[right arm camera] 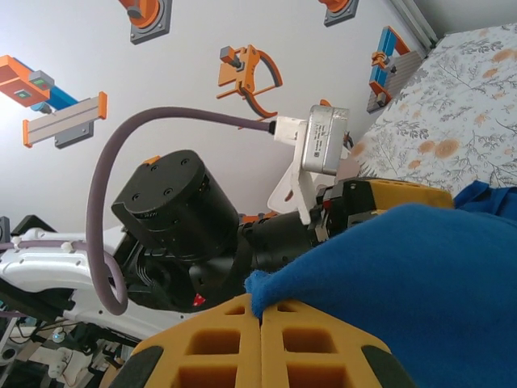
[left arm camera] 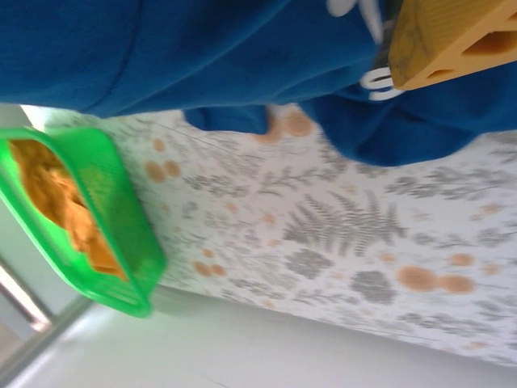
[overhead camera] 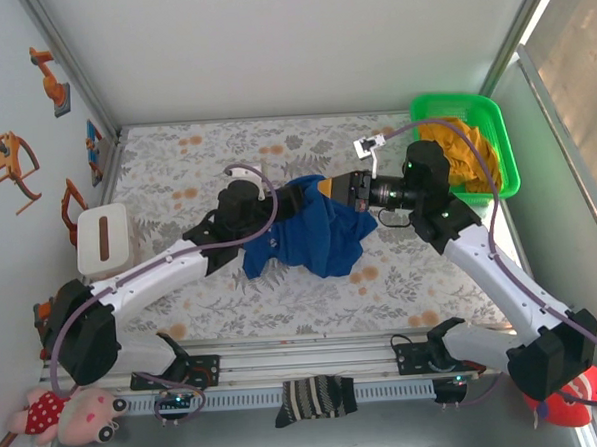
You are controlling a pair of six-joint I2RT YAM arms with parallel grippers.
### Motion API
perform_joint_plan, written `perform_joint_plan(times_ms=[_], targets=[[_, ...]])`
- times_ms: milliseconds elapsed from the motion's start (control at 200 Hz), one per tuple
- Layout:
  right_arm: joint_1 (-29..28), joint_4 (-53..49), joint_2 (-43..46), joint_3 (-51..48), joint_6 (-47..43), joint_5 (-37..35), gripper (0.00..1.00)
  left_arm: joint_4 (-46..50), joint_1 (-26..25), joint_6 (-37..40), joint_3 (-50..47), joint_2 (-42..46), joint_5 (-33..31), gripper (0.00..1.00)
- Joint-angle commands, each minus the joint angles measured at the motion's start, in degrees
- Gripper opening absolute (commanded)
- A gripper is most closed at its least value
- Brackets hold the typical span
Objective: Fold the inside-out t-shirt
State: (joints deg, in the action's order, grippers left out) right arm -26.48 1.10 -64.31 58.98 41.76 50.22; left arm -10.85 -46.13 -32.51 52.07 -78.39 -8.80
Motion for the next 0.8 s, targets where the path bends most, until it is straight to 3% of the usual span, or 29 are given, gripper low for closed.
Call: perform_joint_plan(times_ms=[0, 125, 190, 225, 285, 356, 586, 796], targets=[[0.2, 1.4, 0.4, -0.3, 0.5, 1.5, 0.00, -6.0, -0.1, 3.1, 1.7, -2.1, 12.8, 0.87], [0.3, 1.1, 0.1, -0.3, 0.0, 1.6, 0.00, -11.2, -0.2, 2.3, 2.1, -5.0, 18.8, 0.87], [0.7, 0.4, 0.3, -0.3, -0.4, 1.6, 0.00, -15.2, -0.1, 1.4, 2.3, -6.7, 22.4, 0.77], [1.2, 0.1, 0.6, -0.5, -0.7, 1.6, 0.00, -17.7, 0.1, 0.5, 2.4, -7.6, 25.4, 0.62], [2.9, -0.6, 1.4, -0.9, -1.1, 1.5, 0.00, -21.0, 0.5, -1.4, 2.8, -8.8, 29.9, 0.24], [5.9, -1.7, 2.3, -1.8, -1.8, 1.5, 0.00, -24.4, 1.0, -3.5, 1.8, -8.5, 33.1, 0.00], [13.0, -1.0, -0.9, -6.6, -3.2, -0.1, 0.00, -36.0, 3.0, -12.1, -4.9, -2.4, 40.2, 0.00], [13.8, 5.1, -11.4, -7.8, -1.4, -3.7, 0.00, -39.2, 3.2, -15.5, -7.2, 0.8, 44.3, 0.00]])
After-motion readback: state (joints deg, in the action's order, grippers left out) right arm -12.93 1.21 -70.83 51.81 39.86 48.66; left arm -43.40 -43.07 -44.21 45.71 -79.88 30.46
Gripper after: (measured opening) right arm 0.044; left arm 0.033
